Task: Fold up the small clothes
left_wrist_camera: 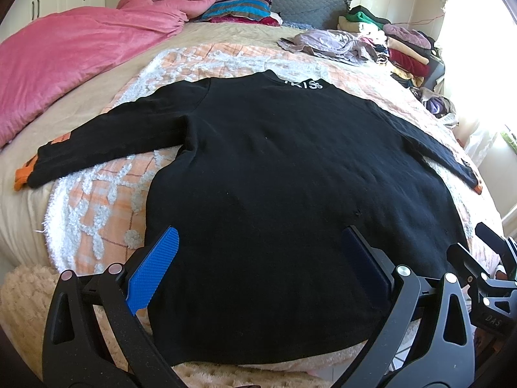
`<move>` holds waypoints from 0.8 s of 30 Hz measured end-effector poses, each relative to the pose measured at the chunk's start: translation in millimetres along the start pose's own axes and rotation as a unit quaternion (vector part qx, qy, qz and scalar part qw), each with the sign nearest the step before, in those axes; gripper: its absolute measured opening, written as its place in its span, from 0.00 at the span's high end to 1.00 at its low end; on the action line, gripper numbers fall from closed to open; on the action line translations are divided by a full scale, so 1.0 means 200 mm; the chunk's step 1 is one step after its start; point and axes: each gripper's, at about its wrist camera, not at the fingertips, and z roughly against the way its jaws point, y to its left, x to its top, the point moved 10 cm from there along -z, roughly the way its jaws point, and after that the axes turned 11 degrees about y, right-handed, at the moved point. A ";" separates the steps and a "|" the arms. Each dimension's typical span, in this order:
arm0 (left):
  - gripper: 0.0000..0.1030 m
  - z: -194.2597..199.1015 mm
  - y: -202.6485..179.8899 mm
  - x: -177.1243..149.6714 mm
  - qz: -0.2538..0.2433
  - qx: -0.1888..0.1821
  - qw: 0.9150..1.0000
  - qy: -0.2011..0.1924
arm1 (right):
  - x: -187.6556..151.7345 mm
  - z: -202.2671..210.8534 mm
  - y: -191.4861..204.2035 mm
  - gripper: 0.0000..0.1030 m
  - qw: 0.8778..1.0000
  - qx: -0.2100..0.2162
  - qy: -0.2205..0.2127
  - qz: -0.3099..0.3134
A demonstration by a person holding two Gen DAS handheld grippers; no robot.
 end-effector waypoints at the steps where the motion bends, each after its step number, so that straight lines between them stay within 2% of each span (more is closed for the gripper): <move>1: 0.08 0.00 0.00 0.00 -0.001 0.000 1.000 0.000 | 0.00 0.00 0.00 0.04 1.000 0.001 0.000 0.000; 9: 0.08 -0.05 -0.03 0.13 -0.008 -0.005 1.000 0.006 | 0.09 -0.01 -0.04 0.04 1.000 -0.006 -0.008 -0.002; 24: 0.08 -0.15 -0.07 0.42 -0.014 -0.003 1.000 0.009 | 0.39 -0.12 -0.15 0.04 0.999 -0.018 -0.014 -0.035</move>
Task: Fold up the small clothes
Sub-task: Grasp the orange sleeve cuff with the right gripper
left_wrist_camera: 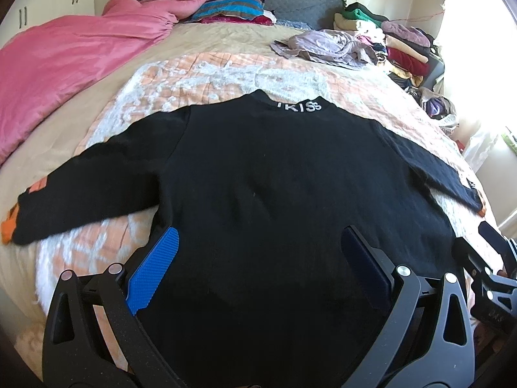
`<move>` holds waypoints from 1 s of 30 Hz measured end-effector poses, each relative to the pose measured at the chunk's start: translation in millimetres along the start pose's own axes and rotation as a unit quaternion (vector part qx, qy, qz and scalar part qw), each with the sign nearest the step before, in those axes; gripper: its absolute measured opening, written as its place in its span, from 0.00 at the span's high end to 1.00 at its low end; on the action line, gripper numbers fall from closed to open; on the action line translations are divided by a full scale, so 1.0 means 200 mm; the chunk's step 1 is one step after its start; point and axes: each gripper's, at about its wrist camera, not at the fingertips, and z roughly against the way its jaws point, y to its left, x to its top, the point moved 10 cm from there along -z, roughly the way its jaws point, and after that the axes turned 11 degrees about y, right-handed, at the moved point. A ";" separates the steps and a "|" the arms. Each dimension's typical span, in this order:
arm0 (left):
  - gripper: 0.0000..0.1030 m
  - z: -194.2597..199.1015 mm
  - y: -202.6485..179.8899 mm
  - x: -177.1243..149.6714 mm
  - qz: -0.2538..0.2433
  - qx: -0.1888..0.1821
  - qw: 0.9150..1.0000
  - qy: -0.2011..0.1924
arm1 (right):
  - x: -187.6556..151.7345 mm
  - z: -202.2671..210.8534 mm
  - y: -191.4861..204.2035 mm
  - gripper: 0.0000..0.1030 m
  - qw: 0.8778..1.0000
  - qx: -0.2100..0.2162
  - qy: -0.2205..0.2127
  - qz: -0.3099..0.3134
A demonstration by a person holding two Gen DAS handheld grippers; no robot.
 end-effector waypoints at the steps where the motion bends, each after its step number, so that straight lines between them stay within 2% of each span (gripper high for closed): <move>1: 0.08 -0.01 0.00 0.02 -0.002 0.001 1.000 0.001 | 0.03 -0.01 -0.02 0.04 1.000 0.000 0.000 -0.005; 7: 0.08 -0.10 -0.01 0.12 0.000 0.000 1.000 0.011 | 0.13 -0.11 -0.12 0.04 0.999 -0.003 0.008 -0.037; 12: 0.08 -0.18 -0.04 0.22 0.000 -0.006 1.000 0.019 | 0.20 -0.18 -0.28 0.04 0.997 -0.034 0.005 -0.064; 15: 0.08 -0.22 -0.07 0.29 -0.011 0.005 1.000 0.018 | 0.24 -0.22 -0.42 0.04 0.994 -0.056 0.008 -0.088; 22: 0.08 -0.32 -0.14 0.42 -0.021 0.000 0.999 0.026 | 0.27 -0.32 -0.78 0.04 0.982 -0.114 0.022 -0.148; 30: 0.08 -0.47 -0.20 0.52 -0.032 -0.004 0.999 0.043 | 0.14 -0.40 -1.17 0.04 0.960 -0.146 0.049 -0.233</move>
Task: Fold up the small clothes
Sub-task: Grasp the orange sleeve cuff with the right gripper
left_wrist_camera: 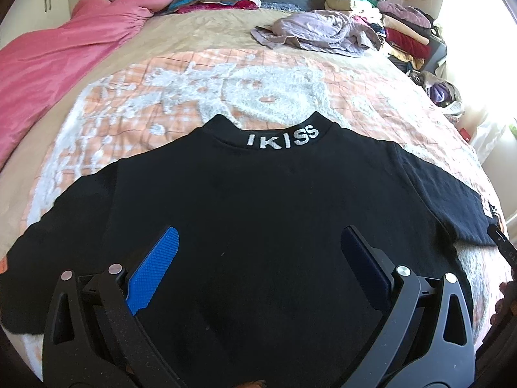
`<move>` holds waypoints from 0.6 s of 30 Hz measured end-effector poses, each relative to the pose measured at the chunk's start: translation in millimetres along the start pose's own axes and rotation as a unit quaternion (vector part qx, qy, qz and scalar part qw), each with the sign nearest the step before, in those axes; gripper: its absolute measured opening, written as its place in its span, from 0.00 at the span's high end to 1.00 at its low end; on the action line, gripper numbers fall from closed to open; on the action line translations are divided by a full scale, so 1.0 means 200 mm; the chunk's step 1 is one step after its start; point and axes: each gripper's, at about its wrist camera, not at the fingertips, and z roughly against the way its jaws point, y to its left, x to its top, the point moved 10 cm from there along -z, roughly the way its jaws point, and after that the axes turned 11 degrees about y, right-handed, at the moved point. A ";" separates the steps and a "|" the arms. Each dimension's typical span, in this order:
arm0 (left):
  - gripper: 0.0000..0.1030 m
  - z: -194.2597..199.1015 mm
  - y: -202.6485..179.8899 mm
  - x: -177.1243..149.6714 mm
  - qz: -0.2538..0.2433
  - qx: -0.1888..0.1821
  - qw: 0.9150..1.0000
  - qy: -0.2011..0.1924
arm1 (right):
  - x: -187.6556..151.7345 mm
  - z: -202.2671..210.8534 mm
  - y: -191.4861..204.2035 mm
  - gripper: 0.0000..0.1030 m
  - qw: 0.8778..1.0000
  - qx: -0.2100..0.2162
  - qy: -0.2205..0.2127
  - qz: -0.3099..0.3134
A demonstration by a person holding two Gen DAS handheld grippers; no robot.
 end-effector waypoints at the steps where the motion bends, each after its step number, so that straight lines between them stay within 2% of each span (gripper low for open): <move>1: 0.08 -0.02 -0.01 0.01 0.000 0.000 1.000 0.003 | 0.00 -0.02 -0.04 0.04 1.000 -0.002 0.006 -0.012; 8: 0.08 -0.14 -0.03 0.09 -0.002 0.000 1.000 0.015 | -0.01 -0.16 -0.32 0.04 0.992 0.026 0.047 -0.113; 13: 0.08 -0.22 -0.02 0.10 -0.008 0.005 1.000 0.027 | 0.02 -0.21 -0.47 0.04 0.981 0.067 0.040 -0.175; 16: 0.08 -0.25 -0.01 0.08 -0.003 -0.004 0.999 0.033 | 0.10 -0.22 -0.54 0.05 0.972 0.100 0.012 -0.211; 17: 0.08 -0.26 -0.01 0.07 -0.003 -0.010 0.999 0.032 | 0.11 -0.23 -0.56 0.09 0.970 0.105 0.009 -0.219; 18: 0.08 -0.25 0.00 0.07 -0.002 -0.016 0.999 0.030 | 0.13 -0.24 -0.57 0.27 0.969 0.105 0.006 -0.224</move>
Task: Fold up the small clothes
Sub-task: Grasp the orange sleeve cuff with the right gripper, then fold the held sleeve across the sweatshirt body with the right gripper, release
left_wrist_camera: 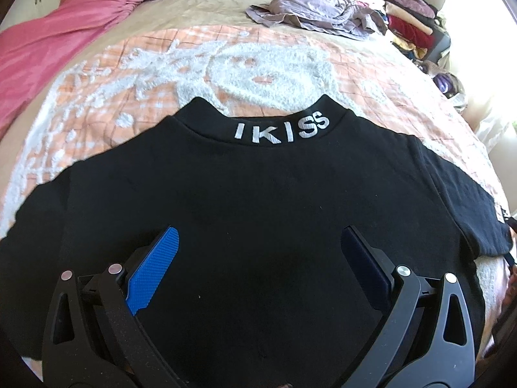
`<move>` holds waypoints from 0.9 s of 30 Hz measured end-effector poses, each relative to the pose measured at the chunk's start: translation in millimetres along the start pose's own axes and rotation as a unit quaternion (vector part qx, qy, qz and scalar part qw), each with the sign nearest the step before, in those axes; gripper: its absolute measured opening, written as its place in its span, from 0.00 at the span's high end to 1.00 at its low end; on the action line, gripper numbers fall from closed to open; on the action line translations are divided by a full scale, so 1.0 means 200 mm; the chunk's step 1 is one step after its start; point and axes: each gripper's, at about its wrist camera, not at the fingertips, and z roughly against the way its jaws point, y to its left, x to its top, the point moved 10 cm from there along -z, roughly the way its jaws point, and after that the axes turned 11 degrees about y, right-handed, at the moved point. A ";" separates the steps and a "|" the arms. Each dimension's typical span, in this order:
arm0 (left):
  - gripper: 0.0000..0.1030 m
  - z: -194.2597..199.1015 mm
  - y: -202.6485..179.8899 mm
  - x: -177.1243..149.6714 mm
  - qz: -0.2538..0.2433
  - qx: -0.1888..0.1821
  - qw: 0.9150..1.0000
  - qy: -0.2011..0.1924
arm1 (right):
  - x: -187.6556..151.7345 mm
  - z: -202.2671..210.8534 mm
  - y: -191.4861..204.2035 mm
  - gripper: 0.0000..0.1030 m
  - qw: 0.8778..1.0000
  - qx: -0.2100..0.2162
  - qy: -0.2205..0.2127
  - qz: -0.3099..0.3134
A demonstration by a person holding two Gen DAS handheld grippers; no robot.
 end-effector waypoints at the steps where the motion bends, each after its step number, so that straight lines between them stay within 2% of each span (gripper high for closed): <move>1: 0.08 0.00 0.00 0.00 0.000 -0.004 1.000 -0.001 | 0.02 0.00 -0.01 0.46 1.000 -0.003 -0.008 -0.006; 2: 0.08 0.02 0.01 -0.01 0.002 -0.008 1.000 -0.004 | 0.03 0.00 -0.01 0.53 1.000 -0.002 -0.011 -0.008; 3: 0.08 0.03 0.01 -0.01 0.004 -0.010 1.000 -0.007 | 0.05 0.00 -0.01 0.67 1.000 0.006 -0.013 -0.010; 4: 0.08 0.05 0.02 0.00 0.007 -0.015 1.000 -0.013 | 0.06 0.02 0.01 0.77 1.000 0.020 -0.021 -0.010; 5: 0.08 0.06 0.03 0.00 0.008 -0.017 1.000 -0.016 | 0.07 0.04 0.03 0.78 0.999 0.028 -0.028 -0.004; 8: 0.08 0.13 0.06 0.01 0.020 -0.036 0.999 -0.027 | 0.06 0.16 0.19 0.79 0.996 0.044 -0.064 0.050; 13: 0.08 0.22 0.14 0.04 0.042 -0.049 0.997 -0.042 | -0.03 0.31 0.54 0.79 0.984 0.091 -0.079 0.132; 18: 0.08 0.31 0.25 0.07 0.071 -0.066 0.994 -0.058 | -0.17 0.41 0.92 0.79 0.965 0.124 -0.081 0.215; 21: 0.08 0.33 0.30 0.06 0.090 -0.089 0.990 -0.063 | -0.26 0.42 1.09 0.79 0.956 0.139 -0.071 0.249; 27: 0.08 0.32 0.42 0.04 0.132 -0.119 0.982 -0.057 | -0.54 0.42 1.45 0.79 0.930 0.159 -0.057 0.327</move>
